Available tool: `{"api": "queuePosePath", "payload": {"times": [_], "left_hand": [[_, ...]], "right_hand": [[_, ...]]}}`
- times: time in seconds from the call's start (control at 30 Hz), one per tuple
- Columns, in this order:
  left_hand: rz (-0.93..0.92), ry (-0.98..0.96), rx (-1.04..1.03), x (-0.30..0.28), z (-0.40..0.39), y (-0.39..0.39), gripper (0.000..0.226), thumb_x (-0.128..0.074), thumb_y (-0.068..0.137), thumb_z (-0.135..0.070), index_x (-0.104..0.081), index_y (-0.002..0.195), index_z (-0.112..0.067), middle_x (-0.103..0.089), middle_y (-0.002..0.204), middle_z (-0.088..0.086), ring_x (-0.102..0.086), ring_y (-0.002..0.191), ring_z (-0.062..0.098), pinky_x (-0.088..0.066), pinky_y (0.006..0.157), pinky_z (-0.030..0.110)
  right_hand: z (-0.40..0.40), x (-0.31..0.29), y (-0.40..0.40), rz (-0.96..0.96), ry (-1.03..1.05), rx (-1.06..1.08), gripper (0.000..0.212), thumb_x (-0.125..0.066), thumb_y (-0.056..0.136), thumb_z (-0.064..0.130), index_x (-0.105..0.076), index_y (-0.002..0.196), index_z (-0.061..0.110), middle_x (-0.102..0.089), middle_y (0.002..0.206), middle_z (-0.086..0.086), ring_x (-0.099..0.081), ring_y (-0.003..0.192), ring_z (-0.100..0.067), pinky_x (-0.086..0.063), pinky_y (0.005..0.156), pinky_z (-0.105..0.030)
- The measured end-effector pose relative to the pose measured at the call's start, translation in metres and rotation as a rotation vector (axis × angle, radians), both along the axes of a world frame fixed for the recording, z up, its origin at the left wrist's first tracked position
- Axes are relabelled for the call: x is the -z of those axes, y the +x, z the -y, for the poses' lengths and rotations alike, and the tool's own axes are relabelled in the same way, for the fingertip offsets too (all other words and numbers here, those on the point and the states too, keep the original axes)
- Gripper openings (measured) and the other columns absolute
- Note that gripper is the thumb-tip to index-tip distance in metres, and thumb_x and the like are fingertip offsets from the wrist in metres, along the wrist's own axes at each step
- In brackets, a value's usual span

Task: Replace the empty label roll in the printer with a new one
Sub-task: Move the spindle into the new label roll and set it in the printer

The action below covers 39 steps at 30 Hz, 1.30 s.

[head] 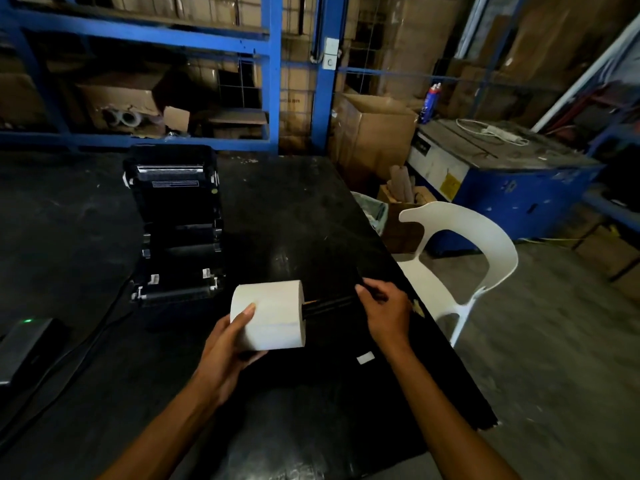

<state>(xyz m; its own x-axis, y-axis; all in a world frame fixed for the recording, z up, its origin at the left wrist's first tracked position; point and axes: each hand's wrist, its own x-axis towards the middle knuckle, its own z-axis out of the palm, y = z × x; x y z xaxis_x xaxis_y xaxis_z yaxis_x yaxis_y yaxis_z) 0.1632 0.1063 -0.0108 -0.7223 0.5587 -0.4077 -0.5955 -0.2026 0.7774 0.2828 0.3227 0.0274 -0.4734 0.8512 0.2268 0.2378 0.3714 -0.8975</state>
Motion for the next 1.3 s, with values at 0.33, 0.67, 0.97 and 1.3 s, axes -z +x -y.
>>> {"api": "queuePosePath", "payload": {"times": [0.33, 0.67, 0.97, 1.3], "left_hand": [[-0.018, 0.049, -0.033, -0.023, -0.017, -0.007, 0.051, -0.075, 0.062, -0.046, -0.066, 0.111, -0.031, -0.069, 0.118, 0.003, -0.063, 0.108, 0.026, -0.059, 0.063, 0.036], [-0.113, 0.072, -0.097, -0.042, -0.027, -0.013, 0.053, -0.076, 0.062, -0.046, -0.065, 0.112, -0.034, -0.067, 0.121, 0.003, -0.062, 0.112, 0.029, -0.058, 0.071, 0.041], [-0.197, 0.078, -0.135, -0.05, -0.036, -0.029, 0.042, -0.077, 0.063, -0.043, -0.069, 0.103, -0.033, -0.073, 0.11, 0.001, -0.071, 0.097, 0.021, -0.058, 0.067, 0.036], [-0.232, -0.033, -0.188, -0.046, -0.073, -0.029, 0.063, -0.079, 0.055, -0.048, -0.064, 0.113, -0.029, -0.072, 0.111, 0.0, -0.066, 0.104, 0.025, -0.057, 0.066, 0.035]], "right_hand": [[0.034, 0.001, -0.029, -0.163, -0.052, -0.092, 0.023, -0.072, 0.082, 0.011, -0.072, 0.105, 0.011, -0.063, 0.098, 0.009, -0.062, 0.087, 0.004, -0.049, 0.072, -0.006], [0.04, -0.001, -0.059, -0.288, -0.21, -0.321, 0.019, -0.066, 0.085, -0.002, -0.073, 0.099, 0.008, -0.071, 0.097, -0.001, -0.067, 0.089, 0.001, -0.05, 0.077, -0.01], [0.028, -0.01, -0.085, -0.376, -0.51, -0.346, 0.028, -0.055, 0.095, 0.014, -0.063, 0.122, 0.013, -0.065, 0.119, 0.002, -0.062, 0.106, -0.001, -0.05, 0.095, -0.022], [0.007, -0.006, -0.096, -0.13, -0.476, -0.531, 0.045, -0.051, 0.094, 0.041, -0.046, 0.137, 0.031, -0.056, 0.116, 0.019, -0.058, 0.091, 0.015, -0.044, 0.068, 0.0]]}}
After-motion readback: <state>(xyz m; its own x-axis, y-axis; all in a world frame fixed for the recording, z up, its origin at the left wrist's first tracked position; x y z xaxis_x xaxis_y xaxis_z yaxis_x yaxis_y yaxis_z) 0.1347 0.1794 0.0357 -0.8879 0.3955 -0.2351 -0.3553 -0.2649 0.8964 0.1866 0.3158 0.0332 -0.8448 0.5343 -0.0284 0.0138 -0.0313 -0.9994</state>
